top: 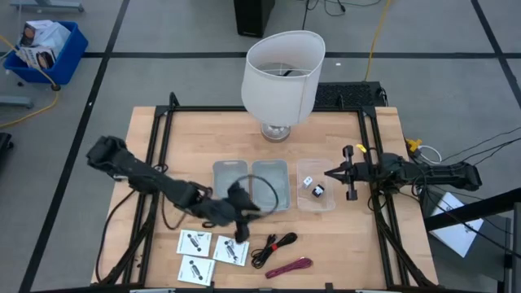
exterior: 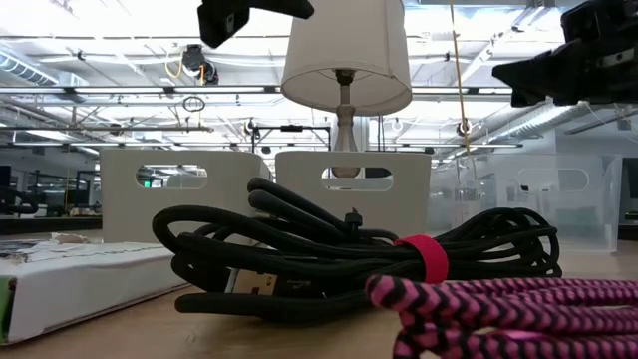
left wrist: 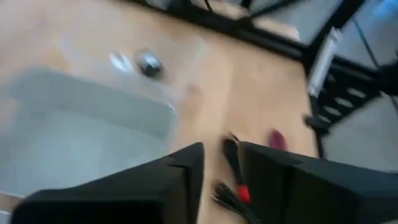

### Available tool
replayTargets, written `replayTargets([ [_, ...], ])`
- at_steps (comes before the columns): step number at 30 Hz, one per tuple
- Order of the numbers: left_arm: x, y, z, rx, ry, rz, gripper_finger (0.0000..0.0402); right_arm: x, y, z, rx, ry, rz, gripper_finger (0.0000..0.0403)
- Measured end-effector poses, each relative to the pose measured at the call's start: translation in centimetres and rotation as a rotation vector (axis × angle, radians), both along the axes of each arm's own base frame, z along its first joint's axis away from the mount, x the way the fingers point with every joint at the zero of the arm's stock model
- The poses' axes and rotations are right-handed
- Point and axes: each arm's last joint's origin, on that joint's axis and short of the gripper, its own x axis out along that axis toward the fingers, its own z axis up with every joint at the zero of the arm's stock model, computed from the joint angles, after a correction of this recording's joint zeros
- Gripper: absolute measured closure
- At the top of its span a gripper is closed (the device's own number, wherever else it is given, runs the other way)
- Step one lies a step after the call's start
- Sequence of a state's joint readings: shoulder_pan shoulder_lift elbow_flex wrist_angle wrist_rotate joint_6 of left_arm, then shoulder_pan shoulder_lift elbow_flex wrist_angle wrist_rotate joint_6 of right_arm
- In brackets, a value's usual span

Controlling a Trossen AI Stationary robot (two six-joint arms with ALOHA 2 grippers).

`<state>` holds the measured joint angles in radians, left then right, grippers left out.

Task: Pick and place items into bin
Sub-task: Put the black charger cable into the right gray bin

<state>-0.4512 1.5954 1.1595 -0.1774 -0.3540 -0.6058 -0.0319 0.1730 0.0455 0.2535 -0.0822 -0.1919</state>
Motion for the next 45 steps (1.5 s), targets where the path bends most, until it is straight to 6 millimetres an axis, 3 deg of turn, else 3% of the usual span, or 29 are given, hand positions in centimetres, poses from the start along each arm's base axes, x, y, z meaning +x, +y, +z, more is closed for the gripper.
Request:
replayTargets([
  [6,1.5,-4.2,-3.1,-0.080,0.104,-0.101,0.0221,-0.1,0.0,0.6,0.073,-0.058,0.005,0.0403],
  [16,5.0,-8.2,-7.8,-0.026,0.255,-0.207,0.0211,-0.1,-0.2,0.6,0.083,-0.063,-0.079,0.0403],
  [23,5.3,-7.6,-9.1,0.030,0.400,-0.142,0.0211,-0.1,-0.3,0.6,0.085,-0.063,-0.099,0.0403],
  [33,6.2,-6.2,-9.0,-0.122,0.423,-0.044,0.0211,0.0,-0.3,0.2,0.085,-0.025,-0.104,0.0403],
  [45,6.3,-6.7,-9.2,-0.137,0.404,-0.045,0.0211,0.0,-0.3,0.2,0.060,-0.024,-0.106,0.0403],
])
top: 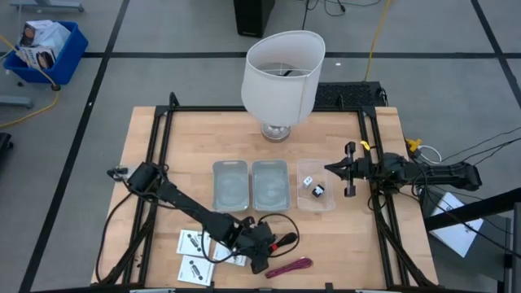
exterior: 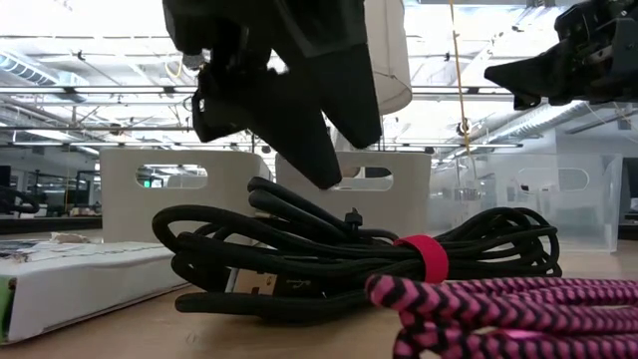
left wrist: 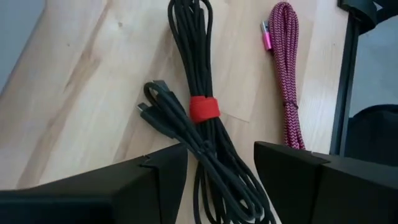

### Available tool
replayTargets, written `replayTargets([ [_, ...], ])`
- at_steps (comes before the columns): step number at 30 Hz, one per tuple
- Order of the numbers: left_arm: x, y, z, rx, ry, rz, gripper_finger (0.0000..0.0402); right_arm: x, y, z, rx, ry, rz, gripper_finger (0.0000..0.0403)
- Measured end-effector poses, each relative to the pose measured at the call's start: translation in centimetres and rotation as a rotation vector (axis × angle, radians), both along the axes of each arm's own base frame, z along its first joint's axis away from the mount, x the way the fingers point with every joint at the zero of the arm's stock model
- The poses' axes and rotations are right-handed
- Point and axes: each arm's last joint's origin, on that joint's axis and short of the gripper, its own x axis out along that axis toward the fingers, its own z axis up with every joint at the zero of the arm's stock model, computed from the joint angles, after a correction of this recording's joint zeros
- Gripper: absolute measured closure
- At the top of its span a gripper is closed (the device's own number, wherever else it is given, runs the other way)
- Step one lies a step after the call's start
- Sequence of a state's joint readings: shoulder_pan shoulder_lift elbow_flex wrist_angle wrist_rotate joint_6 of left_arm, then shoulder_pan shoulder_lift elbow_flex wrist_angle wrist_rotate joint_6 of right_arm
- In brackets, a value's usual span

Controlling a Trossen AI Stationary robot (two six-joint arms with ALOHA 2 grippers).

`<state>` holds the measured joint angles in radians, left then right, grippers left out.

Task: Pick and place items into bin
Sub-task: Put the black charger cable into the right gray bin

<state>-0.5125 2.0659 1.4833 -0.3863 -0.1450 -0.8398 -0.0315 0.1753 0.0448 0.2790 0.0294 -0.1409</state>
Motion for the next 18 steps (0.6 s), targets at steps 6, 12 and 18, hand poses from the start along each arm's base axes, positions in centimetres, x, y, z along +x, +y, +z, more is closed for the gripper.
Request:
replayTargets([
  [6,0.3,-0.5,-2.4,0.011,0.042,-0.031,0.0211,0.0,0.0,0.0,-0.002,-0.003,-0.001,0.0403],
  [12,0.4,-0.5,-3.1,0.021,0.058,-0.028,0.0211,0.0,0.0,0.0,-0.002,-0.004,-0.001,0.0403],
  [18,0.2,-0.6,-3.1,0.049,0.057,-0.083,0.0256,0.0,0.0,0.1,-0.002,-0.006,-0.003,0.0403],
])
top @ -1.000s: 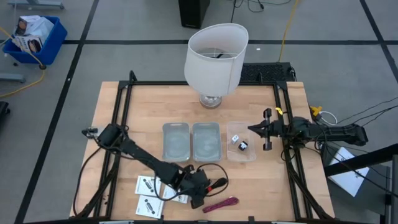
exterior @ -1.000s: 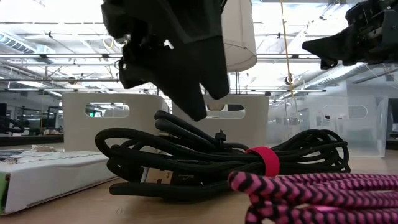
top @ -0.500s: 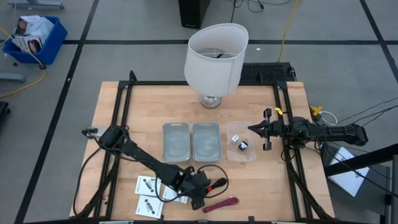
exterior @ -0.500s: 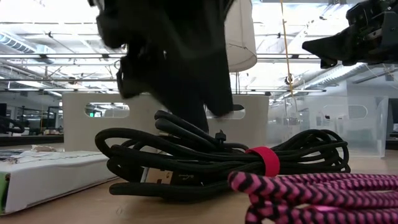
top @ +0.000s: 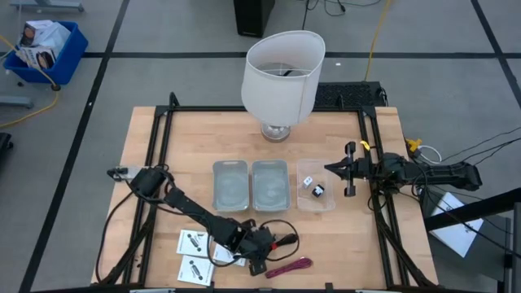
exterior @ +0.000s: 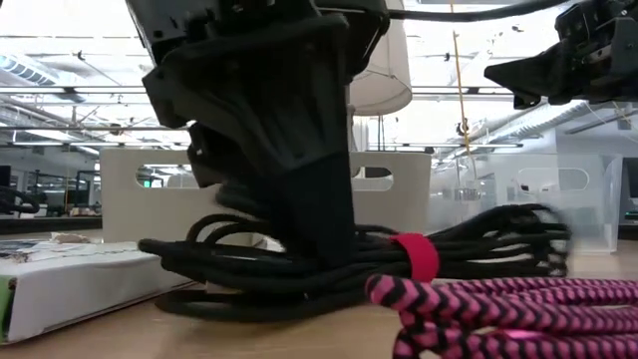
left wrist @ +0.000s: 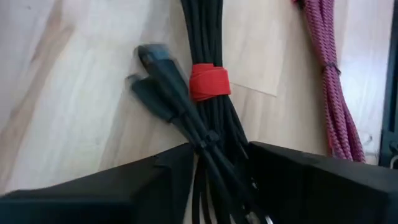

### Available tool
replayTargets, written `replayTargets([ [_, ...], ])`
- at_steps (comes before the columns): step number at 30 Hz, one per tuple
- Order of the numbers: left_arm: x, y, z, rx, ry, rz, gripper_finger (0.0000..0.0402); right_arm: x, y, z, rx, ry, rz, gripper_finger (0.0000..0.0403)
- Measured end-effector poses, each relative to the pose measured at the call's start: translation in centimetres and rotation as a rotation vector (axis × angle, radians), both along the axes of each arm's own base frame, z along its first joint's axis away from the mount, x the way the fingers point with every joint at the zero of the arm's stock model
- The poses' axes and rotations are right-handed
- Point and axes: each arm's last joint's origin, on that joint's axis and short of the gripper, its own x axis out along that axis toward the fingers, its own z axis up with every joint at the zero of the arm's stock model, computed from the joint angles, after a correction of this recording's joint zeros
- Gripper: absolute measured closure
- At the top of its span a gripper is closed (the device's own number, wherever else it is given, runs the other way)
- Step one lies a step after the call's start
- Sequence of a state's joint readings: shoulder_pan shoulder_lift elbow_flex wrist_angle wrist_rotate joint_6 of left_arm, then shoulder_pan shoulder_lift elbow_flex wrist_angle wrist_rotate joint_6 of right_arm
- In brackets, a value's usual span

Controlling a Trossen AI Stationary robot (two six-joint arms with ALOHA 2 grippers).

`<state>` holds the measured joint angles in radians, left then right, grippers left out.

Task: Pick and place items into bin
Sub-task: Put the black charger cable into the right gray bin

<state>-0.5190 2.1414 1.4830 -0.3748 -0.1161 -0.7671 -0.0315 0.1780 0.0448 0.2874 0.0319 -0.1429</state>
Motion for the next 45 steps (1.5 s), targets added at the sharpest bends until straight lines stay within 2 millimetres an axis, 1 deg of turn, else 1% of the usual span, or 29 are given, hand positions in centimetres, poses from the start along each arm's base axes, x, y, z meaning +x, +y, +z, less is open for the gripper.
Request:
replayTargets([
  [5,0.1,-0.1,0.1,0.012,-0.016,-0.054,0.0363,0.0,0.0,0.0,0.000,0.000,0.000,0.0403],
  [6,0.1,-0.1,0.1,0.019,-0.025,-0.070,0.0375,0.0,0.0,0.0,0.000,0.000,0.000,0.0403],
  [8,0.2,-0.1,0.2,0.027,-0.038,-0.091,0.0376,0.0,0.0,0.0,0.000,0.000,0.000,0.0403],
  [12,0.2,-0.2,0.2,0.039,-0.046,-0.113,0.0365,0.0,0.0,0.0,0.000,0.000,0.000,0.0403],
  [17,0.2,-0.2,0.8,0.049,-0.062,-0.133,0.0377,0.0,0.0,0.0,0.000,0.000,0.000,0.0403],
  [19,0.2,-0.3,1.6,0.070,-0.084,-0.153,0.0377,0.0,0.0,0.0,0.000,0.000,0.000,0.0403],
  [24,0.7,-1.0,5.0,0.127,-0.205,-0.198,0.0377,0.0,0.0,0.0,0.000,0.000,-0.001,0.0403],
  [28,1.0,-1.3,7.0,0.199,-0.222,-0.225,0.0377,0.0,0.0,0.0,0.000,0.000,0.000,0.0403],
  [31,1.1,-1.0,8.9,0.305,-0.211,-0.200,0.0377,0.0,0.0,0.0,0.000,0.001,0.000,0.0403],
  [35,1.2,0.1,11.5,0.510,-0.195,-0.120,0.0377,0.0,0.0,0.0,0.000,0.001,0.001,0.0403],
  [37,1.0,1.0,12.9,0.614,-0.161,-0.080,0.0377,0.0,0.0,0.0,0.000,0.001,0.001,0.0403],
  [41,0.6,3.7,15.2,0.717,-0.048,-0.010,0.0377,0.0,0.0,0.0,0.000,0.001,0.002,0.0403],
  [43,0.3,5.1,15.9,0.769,0.020,-0.003,0.0377,0.0,0.0,0.0,0.000,0.001,0.002,0.0403],
  [45,0.1,6.4,16.2,0.828,0.092,-0.033,0.0377,0.0,0.0,0.0,0.000,0.001,0.002,0.0403],
])
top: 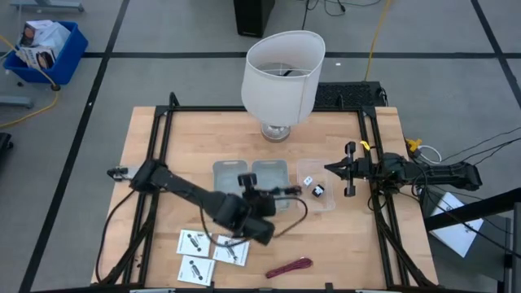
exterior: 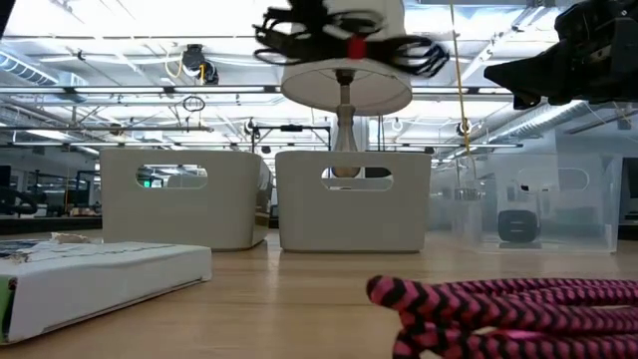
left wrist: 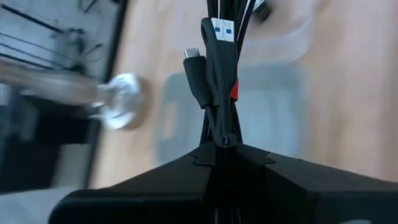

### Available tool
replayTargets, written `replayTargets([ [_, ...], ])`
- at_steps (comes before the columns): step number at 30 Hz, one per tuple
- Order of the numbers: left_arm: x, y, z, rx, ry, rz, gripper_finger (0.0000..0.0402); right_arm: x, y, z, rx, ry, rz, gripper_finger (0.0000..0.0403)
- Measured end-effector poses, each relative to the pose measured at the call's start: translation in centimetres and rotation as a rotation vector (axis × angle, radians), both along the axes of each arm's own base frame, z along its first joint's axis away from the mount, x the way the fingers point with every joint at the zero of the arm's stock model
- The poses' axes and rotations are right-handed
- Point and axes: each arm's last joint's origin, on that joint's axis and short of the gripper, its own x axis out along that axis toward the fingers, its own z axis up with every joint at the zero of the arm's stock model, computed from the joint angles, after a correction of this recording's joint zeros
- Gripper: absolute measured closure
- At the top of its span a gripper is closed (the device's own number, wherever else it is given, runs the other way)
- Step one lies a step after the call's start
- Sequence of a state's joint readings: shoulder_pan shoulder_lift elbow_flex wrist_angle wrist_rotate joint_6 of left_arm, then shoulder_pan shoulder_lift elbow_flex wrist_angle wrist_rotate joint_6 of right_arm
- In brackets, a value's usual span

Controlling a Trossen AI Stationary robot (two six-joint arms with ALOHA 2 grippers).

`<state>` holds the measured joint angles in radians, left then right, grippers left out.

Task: Pick and place items into bin
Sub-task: Put the black charger cable into the right gray bin

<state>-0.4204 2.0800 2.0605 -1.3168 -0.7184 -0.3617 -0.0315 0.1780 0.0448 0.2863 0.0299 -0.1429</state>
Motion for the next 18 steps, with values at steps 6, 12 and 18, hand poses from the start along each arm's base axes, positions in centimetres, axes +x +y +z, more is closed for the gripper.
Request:
replayTargets([
  [6,-0.1,3.2,-0.1,0.161,0.288,-0.156,0.0376,0.0,0.0,-0.1,0.000,0.009,0.000,0.0403],
  [12,0.5,5.0,-0.3,0.194,0.480,-0.378,0.0376,0.0,0.0,-0.2,0.001,0.022,0.000,0.0403],
  [18,1.5,6.1,-0.8,0.126,0.535,-0.585,0.0376,0.0,0.0,-0.2,0.000,0.023,0.000,0.0403],
])
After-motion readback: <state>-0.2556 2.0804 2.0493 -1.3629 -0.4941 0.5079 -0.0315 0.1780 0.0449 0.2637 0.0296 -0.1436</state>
